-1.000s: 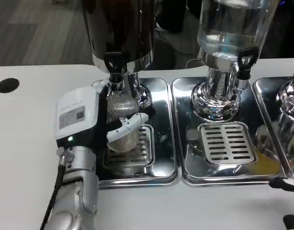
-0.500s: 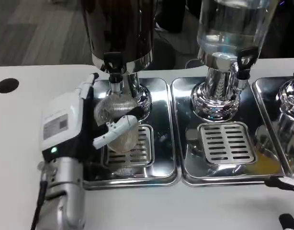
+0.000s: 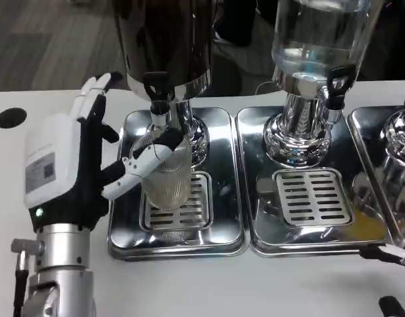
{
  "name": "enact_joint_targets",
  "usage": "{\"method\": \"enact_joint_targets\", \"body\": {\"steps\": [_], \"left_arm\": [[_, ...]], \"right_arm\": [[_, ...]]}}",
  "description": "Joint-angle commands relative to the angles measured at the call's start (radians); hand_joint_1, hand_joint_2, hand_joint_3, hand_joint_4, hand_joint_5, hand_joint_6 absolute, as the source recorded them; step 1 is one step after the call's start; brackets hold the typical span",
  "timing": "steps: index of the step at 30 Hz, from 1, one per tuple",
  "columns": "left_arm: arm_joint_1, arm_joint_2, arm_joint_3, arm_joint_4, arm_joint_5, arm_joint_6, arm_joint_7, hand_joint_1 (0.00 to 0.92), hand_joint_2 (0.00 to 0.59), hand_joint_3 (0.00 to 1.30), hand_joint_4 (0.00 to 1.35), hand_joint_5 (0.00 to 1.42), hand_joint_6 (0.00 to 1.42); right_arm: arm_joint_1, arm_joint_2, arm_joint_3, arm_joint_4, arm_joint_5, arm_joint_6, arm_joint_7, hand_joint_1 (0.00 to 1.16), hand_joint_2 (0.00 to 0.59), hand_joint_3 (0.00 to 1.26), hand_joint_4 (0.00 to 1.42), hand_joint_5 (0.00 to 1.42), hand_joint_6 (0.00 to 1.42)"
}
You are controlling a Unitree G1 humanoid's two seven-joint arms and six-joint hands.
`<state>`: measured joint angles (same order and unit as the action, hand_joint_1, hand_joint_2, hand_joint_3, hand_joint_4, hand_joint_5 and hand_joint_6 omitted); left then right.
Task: Grasp the cup under the faucet to collect the drink, then remove the cup.
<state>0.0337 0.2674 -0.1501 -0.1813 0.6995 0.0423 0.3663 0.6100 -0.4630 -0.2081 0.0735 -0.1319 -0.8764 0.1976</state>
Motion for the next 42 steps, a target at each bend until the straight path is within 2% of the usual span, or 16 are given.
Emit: {"method": "enact_joint_targets", "body": {"steps": [1, 13, 24, 42], "left_arm": [[0.008, -0.006, 0.001, -0.055, -0.003, -0.022, -0.026, 0.000, 0.008, 0.23, 0.17, 0.73, 0.73], [-0.023, -0.031, -0.026, -0.097, 0.000, -0.003, -0.130, 0.000, 0.007, 0.28, 0.22, 0.80, 0.77], [-0.032, -0.049, -0.049, -0.108, 0.012, 0.001, -0.160, 0.000, 0.010, 0.33, 0.28, 0.83, 0.78], [0.055, -0.036, -0.034, -0.173, 0.014, -0.024, -0.171, 0.000, 0.011, 0.39, 0.34, 0.86, 0.83]], "right_arm": [[0.008, 0.005, 0.000, -0.011, -0.006, 0.001, 0.000, 0.59, 0.424, 0.28, 0.19, 0.18, 0.02], [0.024, -0.001, -0.011, 0.006, 0.011, -0.031, -0.001, 0.59, 0.424, 0.28, 0.19, 0.18, 0.02], [0.031, -0.004, -0.019, 0.032, 0.020, -0.063, 0.001, 0.59, 0.419, 0.28, 0.19, 0.18, 0.02], [0.023, 0.000, -0.005, 0.016, 0.010, -0.056, 0.005, 0.58, 0.418, 0.26, 0.19, 0.18, 0.02]]}}
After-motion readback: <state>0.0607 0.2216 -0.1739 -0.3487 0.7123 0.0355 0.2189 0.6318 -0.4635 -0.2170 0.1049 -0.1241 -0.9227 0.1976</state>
